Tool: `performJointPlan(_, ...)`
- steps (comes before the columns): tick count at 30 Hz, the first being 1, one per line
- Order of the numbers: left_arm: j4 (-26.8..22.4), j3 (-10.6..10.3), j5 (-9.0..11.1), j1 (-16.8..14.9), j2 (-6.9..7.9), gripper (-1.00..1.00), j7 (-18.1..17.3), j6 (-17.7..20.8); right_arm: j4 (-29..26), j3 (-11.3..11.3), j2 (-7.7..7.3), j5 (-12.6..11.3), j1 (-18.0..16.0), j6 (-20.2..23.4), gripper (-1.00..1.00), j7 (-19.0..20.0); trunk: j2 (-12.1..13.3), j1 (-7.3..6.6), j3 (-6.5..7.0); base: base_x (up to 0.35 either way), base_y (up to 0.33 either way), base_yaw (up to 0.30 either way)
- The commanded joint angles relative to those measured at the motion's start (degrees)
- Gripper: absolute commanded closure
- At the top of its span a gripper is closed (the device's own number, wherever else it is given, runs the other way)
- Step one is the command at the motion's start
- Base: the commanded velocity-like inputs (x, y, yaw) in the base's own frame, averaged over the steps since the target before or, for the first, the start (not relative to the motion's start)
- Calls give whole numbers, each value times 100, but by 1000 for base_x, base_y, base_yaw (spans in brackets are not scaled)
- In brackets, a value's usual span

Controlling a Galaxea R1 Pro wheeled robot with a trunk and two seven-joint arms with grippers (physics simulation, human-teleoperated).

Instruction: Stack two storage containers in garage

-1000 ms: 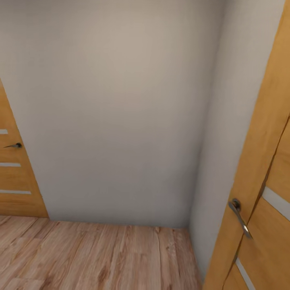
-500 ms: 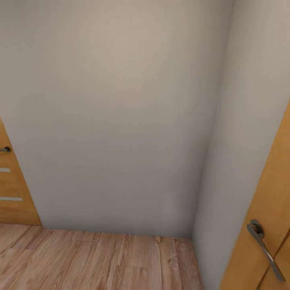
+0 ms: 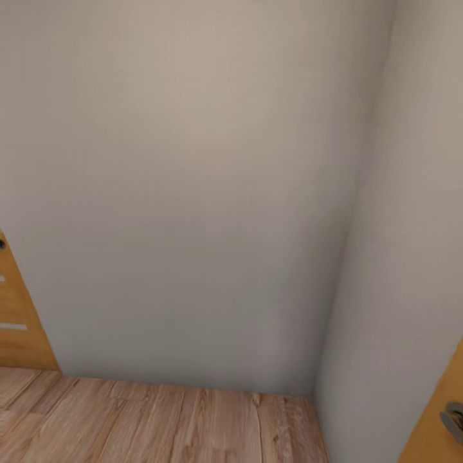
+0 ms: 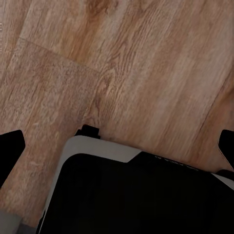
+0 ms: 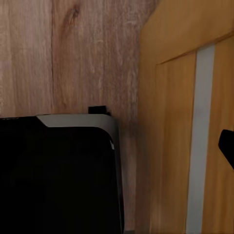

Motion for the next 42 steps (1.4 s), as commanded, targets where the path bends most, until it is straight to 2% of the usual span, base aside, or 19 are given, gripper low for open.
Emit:
performJointPlan(1, 5, -36, 32, -2, -2, -100, 18, -18, 18, 49, 1, -50, -5, -34, -100, -3, -3, 2, -1, 61, 0, 232)
performJointPlan(21, 5, -39, 24, -2, -9, -100, 18, -22, 18, 49, -4, -50, -5, -34, -100, -3, -3, 2, -1, 6, 0, 270)
performJointPlan(29, 5, -35, 33, -2, 2, -100, 18, 2, 18, 49, -22, -50, -5, -34, -100, -3, -3, 2, -1, 309, 0, 6)
performJointPlan(36, 5, -38, 33, -2, -2, -100, 18, -6, 18, 49, -24, -50, -5, -34, -100, -3, -3, 2, -1, 25, 0, 0)
performJointPlan(42, 5, -40, 29, -2, -2, -100, 18, -13, 18, 49, -18, -50, -5, -34, -100, -3, -3, 2, -1, 0, 0, 225)
